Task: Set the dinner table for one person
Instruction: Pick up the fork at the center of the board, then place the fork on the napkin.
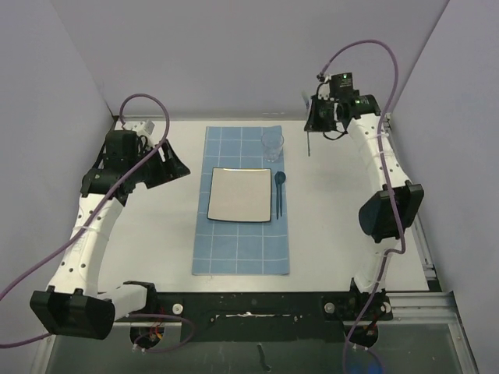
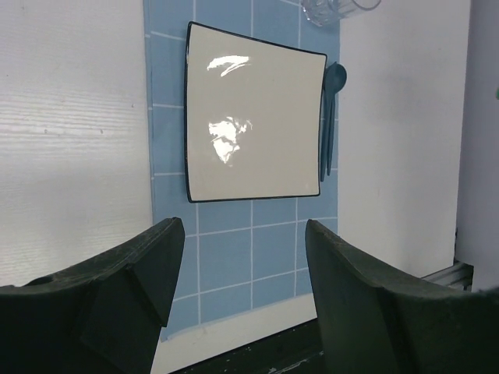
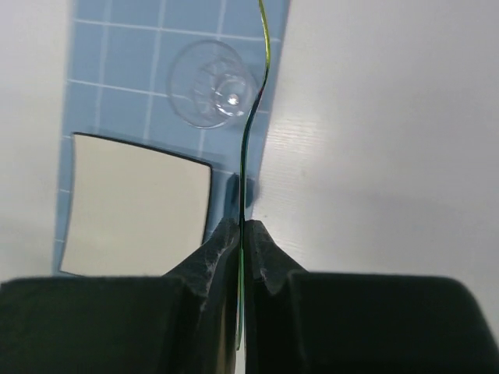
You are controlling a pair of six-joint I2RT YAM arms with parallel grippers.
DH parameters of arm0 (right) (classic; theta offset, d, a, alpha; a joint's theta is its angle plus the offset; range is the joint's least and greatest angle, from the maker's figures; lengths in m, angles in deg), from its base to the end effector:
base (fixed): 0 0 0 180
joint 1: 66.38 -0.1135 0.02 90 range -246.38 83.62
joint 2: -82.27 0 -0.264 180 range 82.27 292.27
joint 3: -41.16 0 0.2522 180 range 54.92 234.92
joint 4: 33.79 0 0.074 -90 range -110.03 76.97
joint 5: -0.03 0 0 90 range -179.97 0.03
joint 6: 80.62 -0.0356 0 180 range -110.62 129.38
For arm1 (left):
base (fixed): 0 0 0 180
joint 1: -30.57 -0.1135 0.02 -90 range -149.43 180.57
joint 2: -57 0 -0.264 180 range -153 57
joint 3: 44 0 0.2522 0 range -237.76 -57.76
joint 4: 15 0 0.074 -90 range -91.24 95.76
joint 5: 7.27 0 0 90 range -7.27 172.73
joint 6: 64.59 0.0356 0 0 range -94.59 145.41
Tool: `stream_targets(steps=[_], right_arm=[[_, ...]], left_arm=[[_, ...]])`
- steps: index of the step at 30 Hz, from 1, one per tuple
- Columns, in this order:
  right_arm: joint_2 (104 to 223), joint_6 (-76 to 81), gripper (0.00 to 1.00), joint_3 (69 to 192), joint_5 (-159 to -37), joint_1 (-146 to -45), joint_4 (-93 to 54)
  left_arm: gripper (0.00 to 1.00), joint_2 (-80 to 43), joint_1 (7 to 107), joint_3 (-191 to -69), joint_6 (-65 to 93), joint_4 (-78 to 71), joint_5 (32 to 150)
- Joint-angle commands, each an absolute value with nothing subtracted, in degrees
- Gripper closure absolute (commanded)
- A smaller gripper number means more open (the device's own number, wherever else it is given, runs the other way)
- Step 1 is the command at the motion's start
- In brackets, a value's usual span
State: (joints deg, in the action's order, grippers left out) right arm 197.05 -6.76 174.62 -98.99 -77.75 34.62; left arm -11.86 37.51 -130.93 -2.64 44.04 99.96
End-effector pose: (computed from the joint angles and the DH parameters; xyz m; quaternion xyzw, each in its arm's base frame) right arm 0.4304 0.0922 0.3507 0.0119 0.9363 0.1533 0.3158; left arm 0.2430 -0.0402 0.3671 -0.1037 0.8958 -0.2533 0.3503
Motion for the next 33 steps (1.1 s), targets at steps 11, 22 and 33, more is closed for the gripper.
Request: stream_targets(steps=[11,22,33], right_arm=[[168.66,-48.17,1.00,140.03,-136.97,-83.93,-24.38],[178.00,-77.01,1.00,116.86,-130.38,-94.86,-84.29],[194.36,-71.10,1.00,120.30,-125.14,-110.60,-87.90]], left_arm=[[0.38,-1.10,36.85,-128.22,-4.49,45.65,101.32],[0.38,0.57,36.76,-128.24,-4.50,47.19,100.95],[0.38,0.24,36.68,-127.49,-5.15,47.04,100.78]])
